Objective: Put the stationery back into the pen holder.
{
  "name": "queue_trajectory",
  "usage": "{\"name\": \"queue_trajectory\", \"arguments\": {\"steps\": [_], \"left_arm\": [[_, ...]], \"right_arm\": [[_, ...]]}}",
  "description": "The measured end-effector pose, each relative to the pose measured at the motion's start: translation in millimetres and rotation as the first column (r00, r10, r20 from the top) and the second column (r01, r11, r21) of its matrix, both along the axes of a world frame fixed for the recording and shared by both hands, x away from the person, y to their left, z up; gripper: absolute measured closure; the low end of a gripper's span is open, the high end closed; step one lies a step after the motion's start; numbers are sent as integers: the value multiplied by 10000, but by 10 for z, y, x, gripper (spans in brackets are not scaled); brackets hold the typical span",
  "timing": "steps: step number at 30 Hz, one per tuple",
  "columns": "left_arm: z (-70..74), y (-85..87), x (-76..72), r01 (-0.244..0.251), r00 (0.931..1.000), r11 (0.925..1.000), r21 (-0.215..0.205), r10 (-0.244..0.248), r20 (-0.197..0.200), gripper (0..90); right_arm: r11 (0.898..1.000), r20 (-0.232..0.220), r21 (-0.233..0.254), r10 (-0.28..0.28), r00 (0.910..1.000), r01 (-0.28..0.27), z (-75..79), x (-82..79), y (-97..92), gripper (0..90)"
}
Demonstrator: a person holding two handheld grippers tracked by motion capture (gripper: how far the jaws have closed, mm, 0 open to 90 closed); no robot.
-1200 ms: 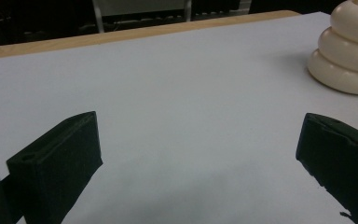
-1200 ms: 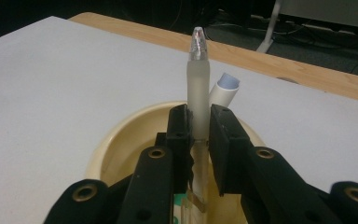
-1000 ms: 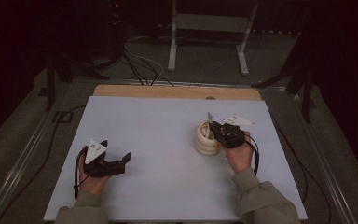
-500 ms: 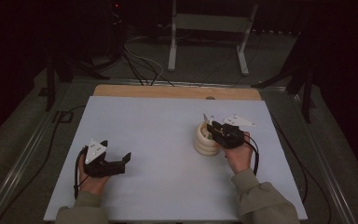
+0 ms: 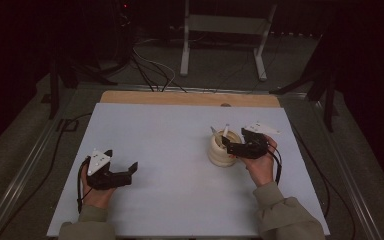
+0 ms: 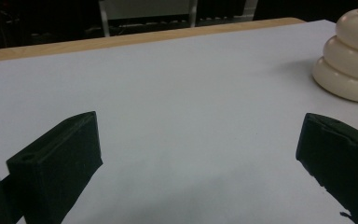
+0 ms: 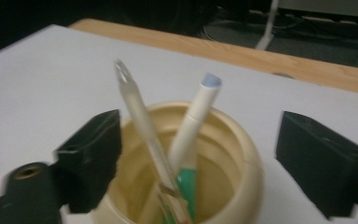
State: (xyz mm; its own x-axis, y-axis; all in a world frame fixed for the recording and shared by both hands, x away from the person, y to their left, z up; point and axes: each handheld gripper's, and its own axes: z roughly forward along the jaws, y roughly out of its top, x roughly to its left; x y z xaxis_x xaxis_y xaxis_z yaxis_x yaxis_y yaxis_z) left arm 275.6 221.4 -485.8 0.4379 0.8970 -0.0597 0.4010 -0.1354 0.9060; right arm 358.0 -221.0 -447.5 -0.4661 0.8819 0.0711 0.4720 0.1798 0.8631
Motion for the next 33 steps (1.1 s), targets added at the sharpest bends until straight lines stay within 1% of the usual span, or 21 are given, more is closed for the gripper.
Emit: {"name": "queue_trajectory", "arguments": {"steps": [2,3,5,8,12,14,15,19,21,22,25,28,32,33], "left_arm": [[7,9,-4,-50,10000,10000,41,50,34,6],[11,14,-7,-71,10000,10000,63,71,52,6],[26,28,-17,-78,9999,9999,136,76,94,5],[40,51,-26,-135,9998,9999,58,134,137,5],[51,82,-29,-205,9997,9998,-21,206,153,5],[59,95,-32,-264,9995,9996,-33,264,181,5],[63,102,-33,-281,9994,9996,-54,282,200,5],[75,126,-38,-364,9990,9993,-91,366,251,5],[81,136,-40,-397,9988,9992,-85,400,278,5],[85,140,-42,-416,9987,9991,-70,418,291,5],[93,156,-46,-469,9984,9989,-79,472,321,5],[103,173,-53,-510,9980,9987,-78,513,373,5],[116,202,-67,-533,9974,9984,-192,542,469,5],[118,207,-68,-520,9974,9985,-196,529,489,5]], "right_arm": [[9999,-63,-125,-57,10000,56,-8,-5,-20,91],[9997,-229,-233,22,9997,-28,-20,-7,-43,45],[9996,-281,-277,56,9996,-64,-26,-9,-55,37],[9994,-330,-341,5,9995,-17,-34,-21,-103,24],[9991,-291,-416,-118,9995,106,-26,-42,-188,20],[9989,-251,-416,-247,9994,237,-11,-69,-274,21],[9989,-251,-416,-247,9994,237,-11,-69,-274,21],[9983,-171,-479,-345,9993,336,-10,-126,-399,21],[9980,-85,-420,-477,9988,473,-18,-177,-501,21],[9980,-85,-420,-477,9988,473,-18,-177,-501,21],[9975,-82,-338,-620,9980,617,-23,-225,-598,21],[9977,-52,-251,-632,9980,631,-39,-287,-674,21],[9981,30,-271,-549,9985,550,-76,-368,-715,21],[9985,104,-229,-505,9987,507,-98,-410,-729,21]]}}
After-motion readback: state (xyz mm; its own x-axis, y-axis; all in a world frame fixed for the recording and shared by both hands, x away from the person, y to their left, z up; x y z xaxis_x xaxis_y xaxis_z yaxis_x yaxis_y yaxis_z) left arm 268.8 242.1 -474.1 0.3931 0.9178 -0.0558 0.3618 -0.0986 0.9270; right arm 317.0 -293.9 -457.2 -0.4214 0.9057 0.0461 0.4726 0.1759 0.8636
